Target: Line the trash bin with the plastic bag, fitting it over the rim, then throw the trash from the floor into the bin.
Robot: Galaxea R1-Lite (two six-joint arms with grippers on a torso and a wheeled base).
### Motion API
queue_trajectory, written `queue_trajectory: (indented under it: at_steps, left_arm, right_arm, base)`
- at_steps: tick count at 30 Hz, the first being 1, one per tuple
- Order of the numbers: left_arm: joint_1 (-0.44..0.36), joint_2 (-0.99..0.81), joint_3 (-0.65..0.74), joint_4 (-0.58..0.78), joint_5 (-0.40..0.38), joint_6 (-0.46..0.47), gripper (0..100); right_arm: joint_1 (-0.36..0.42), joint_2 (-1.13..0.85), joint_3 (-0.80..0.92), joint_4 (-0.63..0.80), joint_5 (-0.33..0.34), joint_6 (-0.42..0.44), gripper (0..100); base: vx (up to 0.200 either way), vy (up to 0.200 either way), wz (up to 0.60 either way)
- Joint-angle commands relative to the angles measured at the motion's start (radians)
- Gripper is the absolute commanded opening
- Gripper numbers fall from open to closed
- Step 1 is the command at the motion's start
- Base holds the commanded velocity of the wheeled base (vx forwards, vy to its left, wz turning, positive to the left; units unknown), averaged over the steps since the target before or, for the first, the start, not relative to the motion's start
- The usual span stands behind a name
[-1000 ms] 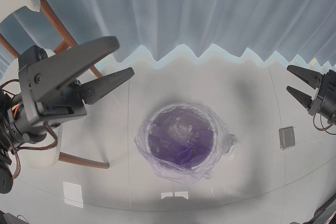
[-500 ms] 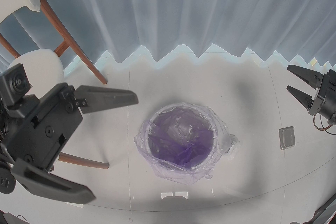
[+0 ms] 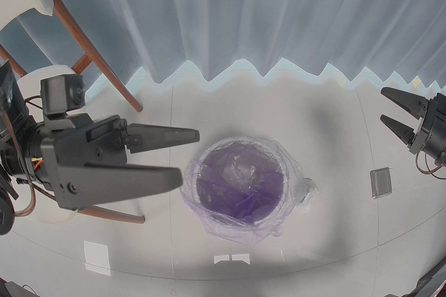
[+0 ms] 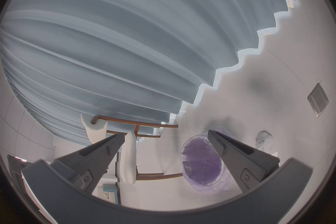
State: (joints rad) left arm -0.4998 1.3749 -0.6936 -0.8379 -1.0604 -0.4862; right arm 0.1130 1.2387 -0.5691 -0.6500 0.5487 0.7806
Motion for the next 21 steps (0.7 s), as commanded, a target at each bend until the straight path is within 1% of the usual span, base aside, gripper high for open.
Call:
queue_trajectory:
  at_steps: [1,3,4,6,8,10,11,12,13,14,15,17,18,19,20,21]
  left_arm:
    - [0.01,0.009,-0.202,0.319,0.039,0.001,100]
    - [0.012,0.027,-0.236,0.359,0.076,0.006,100]
    - [0.027,0.059,-0.264,0.375,0.115,0.008,100]
    - [0.044,0.085,-0.277,0.388,0.149,0.011,100]
    - [0.049,0.133,-0.288,0.439,0.277,0.041,100]
    - [0.049,0.174,-0.287,0.467,0.396,0.113,100]
    - [0.05,0.202,-0.285,0.462,0.453,0.178,100]
    - [0.05,0.202,-0.285,0.462,0.453,0.178,100]
    - [0.055,0.256,-0.287,0.402,0.511,0.305,100]
    - [0.047,0.268,-0.276,0.344,0.507,0.336,100]
    - [0.041,0.268,-0.274,0.312,0.504,0.339,100]
    - [0.003,0.274,-0.296,0.313,0.502,0.396,100]
    - [-0.008,0.28,-0.31,0.326,0.504,0.451,100]
    - [-0.008,0.28,-0.31,0.326,0.504,0.451,100]
    - [-0.009,0.311,-0.313,0.355,0.504,0.569,100]
    - [-0.009,0.328,-0.307,0.353,0.504,0.61,100]
  right_arm:
    - [0.001,0.001,-0.001,0.0,0.0,0.0,100]
    - [0.001,0.002,0.0,0.0,0.0,0.0,100]
    - [0.001,0.005,0.0,0.0,0.0,0.0,100]
    - [0.001,0.005,0.0,0.0,0.0,0.0,100]
    - [0.002,0.004,0.005,0.0,0.0,0.0,100]
    - [0.001,0.002,0.003,0.0,0.0,0.0,100]
    - [0.001,0.002,0.003,0.0,0.0,0.0,100]
    - [0.001,0.002,0.003,0.0,0.0,0.0,100]
    - [0.001,0.001,0.003,-0.002,0.0,0.0,100]
    - [0.001,0.001,0.005,-0.002,0.0,0.0,100]
    - [0.001,0.001,0.005,-0.002,0.0,0.0,100]
    - [0.001,0.001,0.005,0.0,0.0,0.0,100]
    - [0.001,0.001,0.005,0.0,0.0,0.0,100]
    - [0.001,0.001,0.005,0.0,0.0,0.0,100]
    - [0.002,-0.001,0.005,0.0,0.0,0.0,100]
    - [0.002,-0.001,0.006,0.0,0.0,0.0,100]
  base:
    - [0.0,0.0,0.0]
    - [0.0,0.0,0.0]
    - [0.0,0.0,0.0]
    - [0.0,0.0,0.0]
    - [0.0,0.0,0.0]
    - [0.0,0.0,0.0]
    - [0.0,0.0,0.0]
    - [0.0,0.0,0.0]
    - [0.0,0.0,0.0]
    - [0.0,0.0,0.0]
    - [0.0,0.0,0.0]
    - [0.0,0.0,0.0]
    - [0.0,0.0,0.0]
    - [0.0,0.0,0.0]
    - [0.0,0.0,0.0]
    - [0.0,0.0,0.0]
